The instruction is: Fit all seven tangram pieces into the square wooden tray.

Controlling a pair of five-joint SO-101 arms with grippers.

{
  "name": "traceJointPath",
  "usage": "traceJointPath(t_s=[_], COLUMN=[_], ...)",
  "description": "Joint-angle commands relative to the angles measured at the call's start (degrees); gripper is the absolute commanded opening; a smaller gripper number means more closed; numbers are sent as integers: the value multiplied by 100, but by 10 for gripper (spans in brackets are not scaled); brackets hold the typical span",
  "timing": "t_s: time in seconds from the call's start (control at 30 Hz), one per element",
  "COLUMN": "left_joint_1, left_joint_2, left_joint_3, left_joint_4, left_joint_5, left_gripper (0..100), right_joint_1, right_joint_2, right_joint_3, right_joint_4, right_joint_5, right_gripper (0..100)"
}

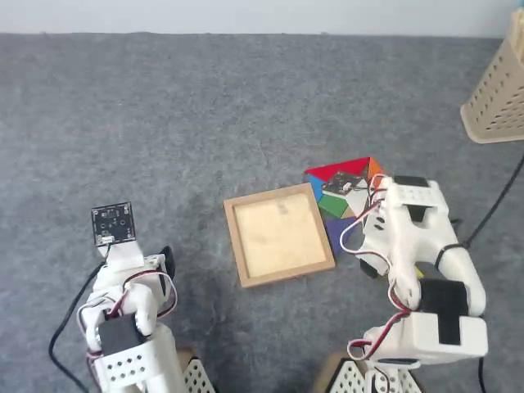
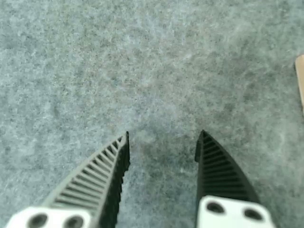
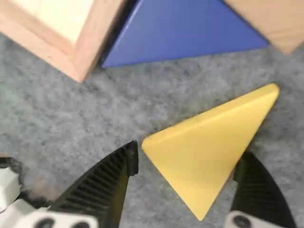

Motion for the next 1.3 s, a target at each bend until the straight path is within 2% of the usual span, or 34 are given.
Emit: traceJointPath(t_s=[0.0,0.2,0.43,0.57,0.73,1.03,1.27], left_joint_1=[9,9,9,9,9,9,9], left_joint_2=[-88,-88,-88,-88,-88,-88,-88], left_joint_3=[-75,-75,-75,-75,-75,-75,-75], left_joint_4=[26,26,26,26,26,26,26], left_joint_5=[-26,-26,-26,-26,-26,-26,-26], left_gripper=[216,216,216,216,216,216,216], right_joint_1=[22,48,31,22,-4,57,374], right_joint_2=[-251,-251,-251,-251,-259,-303,-312], right_joint_3=[273,563,545,369,-97,-941,-1257], right_joint_4=[-505,-857,-980,-1024,-980,514,576], right_joint_5=[88,-35,-897,-1679,-2602,-3007,-3613], right_gripper=[319,307,91,19,13,17,17])
